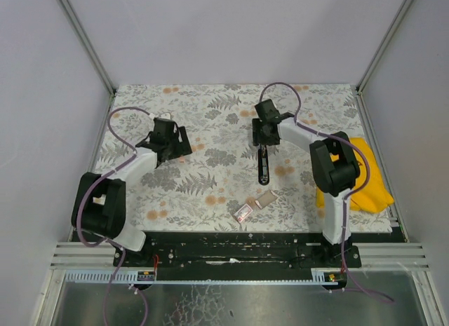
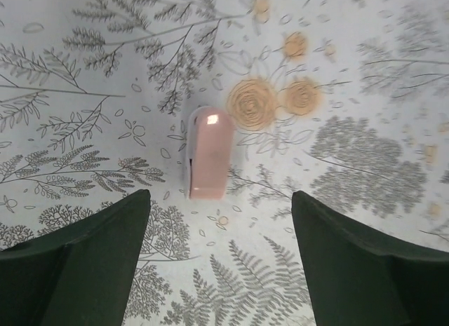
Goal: Load the staples into the stapler
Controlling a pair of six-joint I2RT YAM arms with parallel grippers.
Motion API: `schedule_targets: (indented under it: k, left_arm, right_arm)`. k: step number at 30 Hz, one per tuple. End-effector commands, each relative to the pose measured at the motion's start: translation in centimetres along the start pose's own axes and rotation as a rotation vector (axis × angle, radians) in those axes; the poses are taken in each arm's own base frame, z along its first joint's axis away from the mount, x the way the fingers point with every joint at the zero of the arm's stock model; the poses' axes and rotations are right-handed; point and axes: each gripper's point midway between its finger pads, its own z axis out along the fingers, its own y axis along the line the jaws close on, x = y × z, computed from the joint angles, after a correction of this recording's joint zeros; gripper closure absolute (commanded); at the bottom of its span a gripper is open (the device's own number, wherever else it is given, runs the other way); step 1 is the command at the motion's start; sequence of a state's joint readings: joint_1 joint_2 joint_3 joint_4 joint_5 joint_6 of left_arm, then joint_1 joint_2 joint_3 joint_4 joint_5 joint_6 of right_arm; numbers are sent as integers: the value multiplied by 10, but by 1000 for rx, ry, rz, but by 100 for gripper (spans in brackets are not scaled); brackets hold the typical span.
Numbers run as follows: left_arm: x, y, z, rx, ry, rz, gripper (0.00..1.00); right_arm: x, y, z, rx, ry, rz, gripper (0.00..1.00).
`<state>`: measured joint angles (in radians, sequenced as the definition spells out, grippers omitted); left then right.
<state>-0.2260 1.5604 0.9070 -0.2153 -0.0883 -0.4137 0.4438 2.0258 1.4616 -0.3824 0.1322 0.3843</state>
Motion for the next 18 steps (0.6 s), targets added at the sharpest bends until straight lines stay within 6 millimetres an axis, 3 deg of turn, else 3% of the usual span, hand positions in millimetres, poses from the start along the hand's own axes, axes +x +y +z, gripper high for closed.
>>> schedule_targets:
  k: [1,6,11,15,18]
  left_arm:
    - [-29,-20,-30,94,-84,-22,19]
    - [-27,-29,-52,158,-110,-25,19]
    - [-21,-40,-68,244,-114,-41,19]
    - [-13,-60,-74,381,-97,-85,19]
    - [-10,-83,-79,515,-79,-143,21]
  right_arm:
    - [-30,-5,10,48,-56,-56,44]
    - [-30,-3,26,54,-27,-89,55]
    - [-42,20,25,-63,-46,-126,70]
    - [-46,54,8,-268,-106,-181,75]
    - [-51,81,-18,-440,-204,-235,77]
